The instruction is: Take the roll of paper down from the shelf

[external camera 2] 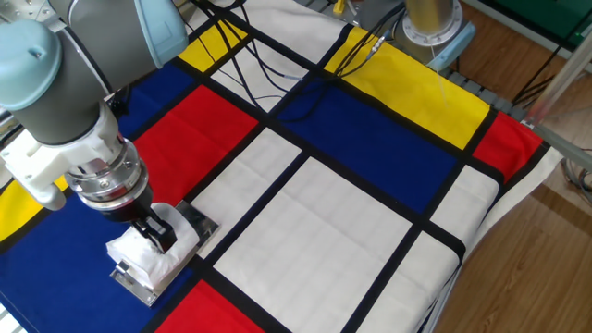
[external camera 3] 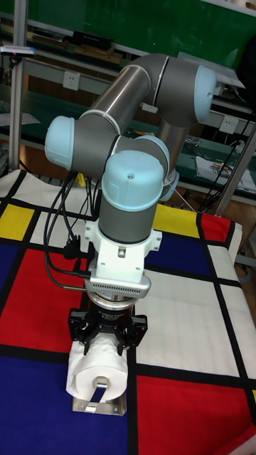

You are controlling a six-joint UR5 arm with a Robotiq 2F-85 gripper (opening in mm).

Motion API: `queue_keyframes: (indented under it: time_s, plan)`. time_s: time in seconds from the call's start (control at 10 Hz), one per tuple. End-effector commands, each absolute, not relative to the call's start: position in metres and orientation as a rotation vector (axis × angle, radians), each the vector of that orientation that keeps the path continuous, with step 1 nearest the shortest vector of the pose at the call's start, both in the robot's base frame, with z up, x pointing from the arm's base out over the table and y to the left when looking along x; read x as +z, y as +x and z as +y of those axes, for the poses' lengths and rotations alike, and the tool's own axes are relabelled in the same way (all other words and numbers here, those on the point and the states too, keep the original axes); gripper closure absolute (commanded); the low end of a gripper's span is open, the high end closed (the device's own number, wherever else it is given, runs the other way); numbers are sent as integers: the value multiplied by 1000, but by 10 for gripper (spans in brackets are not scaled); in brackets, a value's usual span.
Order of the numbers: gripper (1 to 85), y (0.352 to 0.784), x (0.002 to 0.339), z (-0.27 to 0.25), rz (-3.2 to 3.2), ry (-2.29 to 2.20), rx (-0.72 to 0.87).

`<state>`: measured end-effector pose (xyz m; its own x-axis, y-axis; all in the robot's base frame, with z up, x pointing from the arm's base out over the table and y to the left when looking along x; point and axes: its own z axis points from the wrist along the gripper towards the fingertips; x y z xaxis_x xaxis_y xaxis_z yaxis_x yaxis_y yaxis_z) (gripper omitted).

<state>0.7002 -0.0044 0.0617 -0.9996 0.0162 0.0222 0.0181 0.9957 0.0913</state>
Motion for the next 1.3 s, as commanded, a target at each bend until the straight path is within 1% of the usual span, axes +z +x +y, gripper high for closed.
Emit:
queue_keyframes:
  time_s: [0.0, 0.5, 1.2]
  plan:
    - [843, 701, 63, -2, -3117, -33, -166]
    - [843, 718, 64, 3, -3185, 14, -199]
    - [843, 712, 65, 10, -3158, 28, -241]
